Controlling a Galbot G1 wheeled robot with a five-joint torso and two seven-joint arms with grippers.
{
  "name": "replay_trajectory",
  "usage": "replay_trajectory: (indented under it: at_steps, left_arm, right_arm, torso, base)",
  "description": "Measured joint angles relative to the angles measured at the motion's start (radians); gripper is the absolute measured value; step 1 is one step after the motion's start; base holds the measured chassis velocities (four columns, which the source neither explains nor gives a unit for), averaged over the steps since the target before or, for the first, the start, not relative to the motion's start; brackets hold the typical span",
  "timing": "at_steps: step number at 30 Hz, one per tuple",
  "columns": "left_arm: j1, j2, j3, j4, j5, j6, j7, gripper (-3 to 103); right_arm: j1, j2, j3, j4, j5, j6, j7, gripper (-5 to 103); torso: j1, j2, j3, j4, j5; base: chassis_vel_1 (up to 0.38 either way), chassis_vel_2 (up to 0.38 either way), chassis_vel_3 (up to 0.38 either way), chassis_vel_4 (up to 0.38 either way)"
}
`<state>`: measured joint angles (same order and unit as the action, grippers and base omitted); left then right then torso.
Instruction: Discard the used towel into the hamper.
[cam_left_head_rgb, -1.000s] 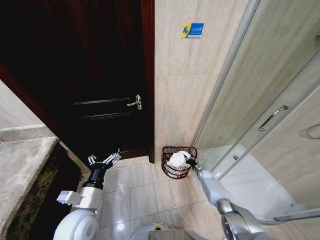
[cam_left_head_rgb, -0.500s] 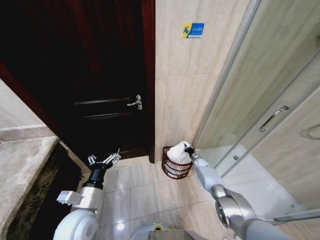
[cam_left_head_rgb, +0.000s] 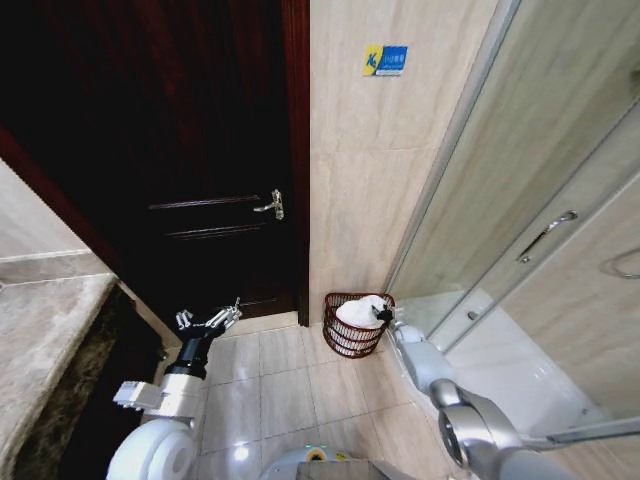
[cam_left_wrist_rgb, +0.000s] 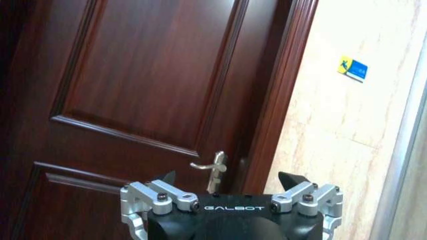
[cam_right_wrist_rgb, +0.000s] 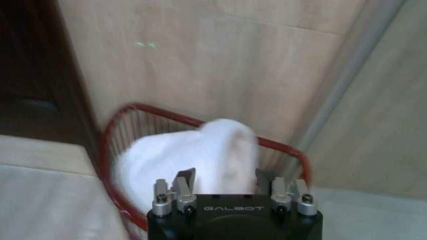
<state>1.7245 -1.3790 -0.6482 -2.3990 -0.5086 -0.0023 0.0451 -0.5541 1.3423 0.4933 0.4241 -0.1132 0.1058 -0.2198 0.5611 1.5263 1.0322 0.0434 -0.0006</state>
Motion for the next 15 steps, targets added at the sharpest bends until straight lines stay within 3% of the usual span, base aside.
replay_trajectory:
  at_steps: [2,4,6,7,10,13,15]
  left_arm:
    - [0.000,0.000,0.000,0.000,0.000,0.000,0.000,100]
    - [0.000,0.000,0.000,0.000,0.000,0.000,0.000,100]
    - [0.000,0.000,0.000,0.000,0.000,0.000,0.000,100]
    - [0.000,0.000,0.000,0.000,0.000,0.000,0.000,100]
    - [0.000,0.000,0.000,0.000,0.000,0.000,0.000,100]
    - [0.000,0.000,0.000,0.000,0.000,0.000,0.000,100]
    - [0.000,0.000,0.000,0.000,0.000,0.000,0.000,100]
  right_arm:
    - [0.016,0.024,0.020,-0.013,0.024,0.010,0.061,74]
    - [0.016,0.023,0.017,-0.006,0.030,0.009,0.059,79]
    - [0.014,0.020,0.015,-0.001,0.028,0.009,0.048,79]
    - [0.008,0.013,0.012,0.009,0.025,0.009,0.035,90]
    - [-0.006,0.006,0.012,0.018,0.039,0.012,0.019,95]
    - [-0.035,-0.006,0.015,0.044,0.083,0.026,-0.005,100]
    - [-0.095,-0.020,0.015,0.124,0.169,0.036,-0.030,100]
  torso:
    - [0.000,0.000,0.000,0.0014,0.0016]
    - [0.000,0.000,0.000,0.0014,0.0009]
    - [0.000,0.000,0.000,0.0016,0.0003]
    - [0.000,0.000,0.000,0.0014,0.0005]
    - [0.000,0.000,0.000,0.0011,0.0006]
    - [0.000,0.000,0.000,0.0010,0.0007]
    - [0.000,0.000,0.000,0.0011,0.0010]
  base:
    - [0.000,0.000,0.000,0.000]
    - [0.000,0.000,0.000,0.000]
    - [0.000,0.000,0.000,0.000]
    - [0.000,0.000,0.000,0.000]
    - [0.000,0.000,0.000,0.000]
    - [0.000,0.000,0.000,0.000]
    - [0.000,0.000,0.000,0.000]
